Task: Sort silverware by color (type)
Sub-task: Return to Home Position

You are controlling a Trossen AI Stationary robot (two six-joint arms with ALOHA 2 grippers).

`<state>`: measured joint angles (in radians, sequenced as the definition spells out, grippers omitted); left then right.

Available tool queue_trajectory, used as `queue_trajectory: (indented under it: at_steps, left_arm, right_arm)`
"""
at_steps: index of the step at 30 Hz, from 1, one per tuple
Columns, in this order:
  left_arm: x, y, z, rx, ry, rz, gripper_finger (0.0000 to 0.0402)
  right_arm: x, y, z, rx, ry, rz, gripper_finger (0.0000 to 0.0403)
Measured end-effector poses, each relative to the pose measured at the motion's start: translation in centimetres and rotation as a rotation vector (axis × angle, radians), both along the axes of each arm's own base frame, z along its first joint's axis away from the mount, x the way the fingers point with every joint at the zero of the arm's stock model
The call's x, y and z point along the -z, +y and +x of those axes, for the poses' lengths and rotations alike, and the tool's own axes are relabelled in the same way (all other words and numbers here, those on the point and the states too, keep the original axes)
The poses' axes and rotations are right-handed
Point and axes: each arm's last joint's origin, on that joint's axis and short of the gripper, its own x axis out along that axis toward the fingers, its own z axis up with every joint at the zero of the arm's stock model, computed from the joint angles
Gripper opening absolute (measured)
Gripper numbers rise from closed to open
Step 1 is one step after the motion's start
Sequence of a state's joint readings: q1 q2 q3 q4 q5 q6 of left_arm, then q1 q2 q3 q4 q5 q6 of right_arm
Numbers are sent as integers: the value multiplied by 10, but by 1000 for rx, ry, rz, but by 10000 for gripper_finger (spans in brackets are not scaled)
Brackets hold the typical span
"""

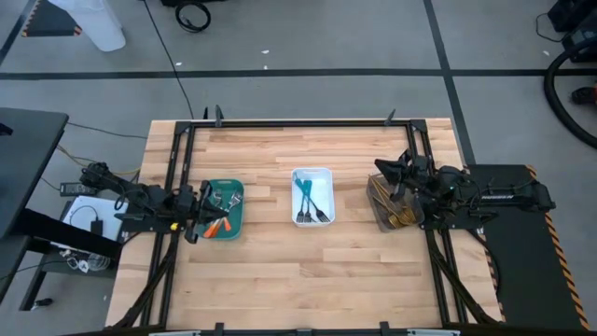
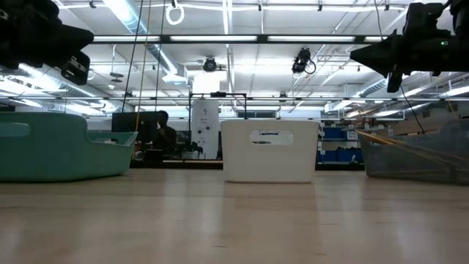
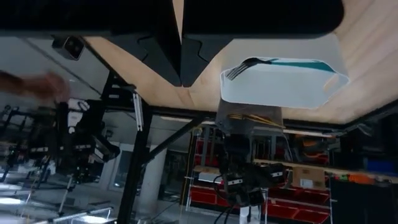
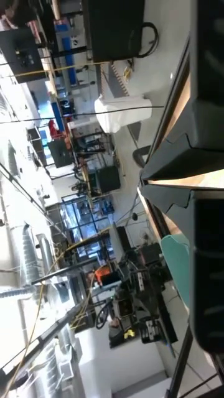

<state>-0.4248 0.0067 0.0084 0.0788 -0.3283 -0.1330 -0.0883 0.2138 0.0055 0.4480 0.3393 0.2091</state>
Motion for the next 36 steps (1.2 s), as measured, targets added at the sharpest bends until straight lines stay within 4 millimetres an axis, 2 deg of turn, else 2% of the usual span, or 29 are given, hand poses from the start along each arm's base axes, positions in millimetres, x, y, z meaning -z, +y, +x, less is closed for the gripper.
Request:
queue_trajectory:
  at_steps: [36]
  left_arm:
    - [-1,0,0,-1,-11,-19,9]
  right_arm:
    - [0,0,0,0,1,-2,30]
